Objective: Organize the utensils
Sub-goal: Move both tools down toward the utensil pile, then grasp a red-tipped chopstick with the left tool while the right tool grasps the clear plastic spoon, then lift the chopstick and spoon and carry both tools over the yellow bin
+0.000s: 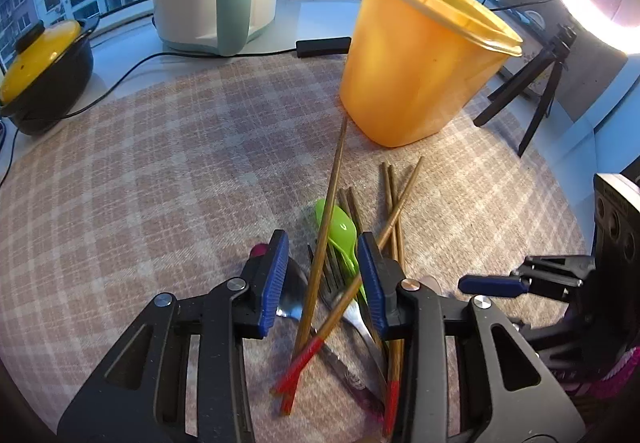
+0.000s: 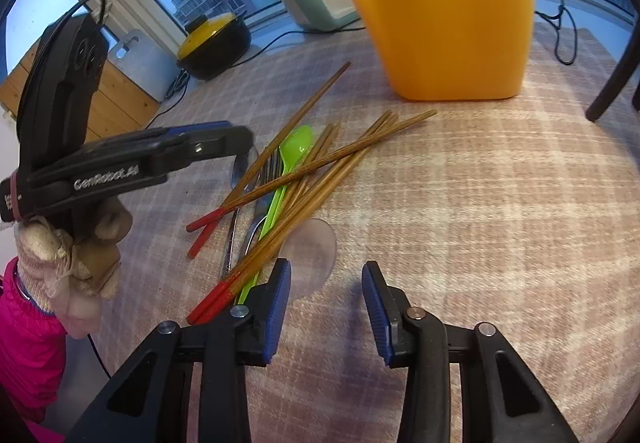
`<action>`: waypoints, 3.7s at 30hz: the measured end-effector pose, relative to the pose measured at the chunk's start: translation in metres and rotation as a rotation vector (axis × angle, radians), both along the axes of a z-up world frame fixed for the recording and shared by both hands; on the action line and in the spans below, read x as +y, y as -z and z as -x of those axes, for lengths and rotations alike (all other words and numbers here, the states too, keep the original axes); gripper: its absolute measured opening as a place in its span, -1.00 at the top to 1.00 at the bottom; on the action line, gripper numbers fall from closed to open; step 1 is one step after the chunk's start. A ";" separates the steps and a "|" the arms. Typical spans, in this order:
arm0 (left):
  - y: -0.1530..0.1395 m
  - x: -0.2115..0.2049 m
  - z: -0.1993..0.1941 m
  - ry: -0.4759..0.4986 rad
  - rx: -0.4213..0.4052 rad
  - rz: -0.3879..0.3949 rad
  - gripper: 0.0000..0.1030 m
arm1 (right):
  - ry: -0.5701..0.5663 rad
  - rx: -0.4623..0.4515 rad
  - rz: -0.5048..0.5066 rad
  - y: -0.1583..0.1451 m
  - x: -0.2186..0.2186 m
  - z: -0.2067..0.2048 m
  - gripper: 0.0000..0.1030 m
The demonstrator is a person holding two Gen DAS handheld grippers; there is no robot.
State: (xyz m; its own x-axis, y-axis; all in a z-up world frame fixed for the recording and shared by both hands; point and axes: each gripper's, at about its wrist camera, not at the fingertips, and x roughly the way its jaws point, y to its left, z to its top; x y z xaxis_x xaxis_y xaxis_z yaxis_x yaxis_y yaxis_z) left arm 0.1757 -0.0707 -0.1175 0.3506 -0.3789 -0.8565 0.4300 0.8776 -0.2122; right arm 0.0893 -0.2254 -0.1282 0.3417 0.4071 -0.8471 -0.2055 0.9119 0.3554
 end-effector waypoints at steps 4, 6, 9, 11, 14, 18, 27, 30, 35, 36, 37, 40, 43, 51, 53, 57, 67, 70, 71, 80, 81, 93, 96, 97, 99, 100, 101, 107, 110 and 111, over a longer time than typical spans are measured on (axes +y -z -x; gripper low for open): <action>0.004 -0.006 -0.008 0.012 0.011 -0.004 0.30 | -0.013 0.009 0.000 0.005 0.005 -0.005 0.31; 0.006 -0.009 -0.011 0.017 0.018 -0.002 0.30 | -0.017 0.011 -0.004 0.006 0.005 -0.005 0.32; 0.009 -0.013 -0.016 0.024 0.023 -0.007 0.30 | -0.019 0.014 0.000 0.008 0.007 -0.007 0.34; 0.011 -0.016 -0.019 0.030 0.026 -0.011 0.31 | -0.019 0.013 0.000 0.010 0.008 -0.007 0.35; 0.014 -0.019 -0.022 0.032 0.033 -0.015 0.37 | -0.026 0.009 0.009 0.010 0.011 -0.011 0.37; 0.016 -0.022 -0.026 0.031 0.040 -0.018 0.40 | -0.036 0.005 0.018 0.011 0.016 -0.014 0.43; 0.019 -0.029 -0.033 0.037 0.038 -0.040 0.64 | -0.054 -0.017 0.075 0.009 0.024 -0.014 0.67; 0.020 -0.030 -0.035 0.038 0.038 -0.043 0.80 | -0.061 -0.019 0.077 0.011 0.025 -0.015 0.80; 0.018 -0.028 -0.036 0.031 0.030 -0.028 0.89 | -0.056 -0.023 0.073 0.012 0.025 -0.016 0.92; 0.017 -0.027 -0.035 0.030 0.027 -0.028 0.89 | -0.053 -0.025 0.071 0.011 0.026 -0.016 0.93; 0.016 -0.026 -0.034 0.029 0.023 -0.026 0.89 | -0.051 -0.027 0.071 0.011 0.026 -0.015 0.94; 0.012 -0.024 -0.032 0.025 0.015 -0.020 0.90 | -0.053 -0.037 0.068 0.009 0.026 -0.014 0.95; 0.010 -0.021 -0.030 0.021 0.008 -0.019 0.90 | -0.073 -0.042 0.067 0.008 0.027 -0.012 0.86; 0.008 -0.015 -0.028 0.006 0.004 -0.003 0.91 | -0.136 -0.051 0.135 0.009 0.046 -0.006 0.00; 0.006 -0.013 -0.027 0.004 0.002 0.003 0.91 | -0.157 -0.064 0.174 0.011 0.051 0.000 0.01; 0.002 -0.007 -0.025 0.003 -0.009 0.009 0.91 | -0.202 -0.055 0.212 0.010 0.054 0.011 0.08; 0.000 0.002 -0.025 -0.020 -0.008 0.035 0.92 | -0.238 -0.050 0.329 0.010 0.049 0.017 0.84; -0.002 0.005 -0.023 -0.026 -0.010 0.043 0.92 | -0.208 -0.021 0.261 0.010 0.037 0.009 0.86; -0.003 0.005 -0.022 -0.027 -0.011 0.045 0.92 | -0.194 -0.011 0.233 0.010 0.032 0.008 0.87; -0.021 0.019 -0.010 -0.048 -0.044 0.065 0.92 | -0.119 -0.053 0.144 -0.007 0.010 0.009 1.00; -0.022 0.019 -0.009 -0.048 -0.048 0.063 0.92 | -0.118 -0.060 0.151 -0.007 0.009 0.010 1.00; -0.029 0.025 0.000 -0.062 -0.057 0.065 0.92 | -0.105 -0.032 0.134 -0.001 -0.001 0.010 0.98; -0.031 0.026 0.002 -0.061 -0.061 0.066 0.92 | -0.118 -0.033 0.139 -0.001 0.003 0.008 0.98; -0.031 0.026 0.003 -0.062 -0.061 0.069 0.92 | -0.111 -0.040 0.150 -0.002 0.004 0.008 1.00; -0.035 0.028 0.005 -0.063 -0.069 0.075 0.92 | -0.110 -0.060 0.157 -0.006 0.006 0.011 1.00; -0.038 0.029 0.006 -0.063 -0.072 0.078 0.92 | -0.110 -0.067 0.155 -0.007 0.006 0.012 1.00; -0.040 0.029 0.007 -0.064 -0.075 0.080 0.92 | -0.108 -0.080 0.157 -0.011 0.007 0.013 1.00; -0.053 0.033 0.011 -0.066 -0.095 0.103 0.92 | -0.100 -0.137 0.149 -0.030 0.004 0.021 1.00; -0.059 0.033 0.013 -0.065 -0.108 0.109 0.92 | -0.092 -0.163 0.158 -0.038 0.002 0.023 1.00; -0.062 0.033 0.014 -0.065 -0.113 0.114 0.92 | -0.090 -0.172 0.165 -0.041 0.001 0.023 1.00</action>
State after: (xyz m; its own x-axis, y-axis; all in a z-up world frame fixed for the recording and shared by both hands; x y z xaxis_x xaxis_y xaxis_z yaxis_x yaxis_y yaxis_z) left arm 0.1622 -0.0374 -0.0555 0.4695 -0.4446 -0.7628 0.3996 0.8774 -0.2654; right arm 0.0665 -0.2241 -0.0875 0.4552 0.3035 -0.8371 -0.3329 0.9300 0.1561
